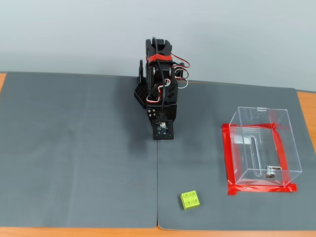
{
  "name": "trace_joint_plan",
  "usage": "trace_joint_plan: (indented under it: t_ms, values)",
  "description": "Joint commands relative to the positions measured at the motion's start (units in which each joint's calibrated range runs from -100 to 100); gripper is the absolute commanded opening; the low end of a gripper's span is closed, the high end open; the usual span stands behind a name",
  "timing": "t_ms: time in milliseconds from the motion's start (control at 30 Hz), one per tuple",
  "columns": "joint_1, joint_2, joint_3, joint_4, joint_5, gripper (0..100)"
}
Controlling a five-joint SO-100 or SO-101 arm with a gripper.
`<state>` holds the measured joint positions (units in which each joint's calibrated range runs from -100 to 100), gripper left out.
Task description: Pick the green lego block and place it into the transparent box
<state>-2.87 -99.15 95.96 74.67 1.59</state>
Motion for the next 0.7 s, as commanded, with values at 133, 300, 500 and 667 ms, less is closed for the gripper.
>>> trace_joint_plan:
  t_ms: [133, 300, 500, 667]
  values:
    - [-0.3, -0.2, -3.6, 0.2, 0.1, 2]
    - [-0.3, -0.2, -3.6, 0.2, 0.1, 2]
    - [-0.5, -0.2, -3.6, 0.2, 0.1, 2]
    - [-0.5, -0.2, -3.6, 0.2, 0.1, 2]
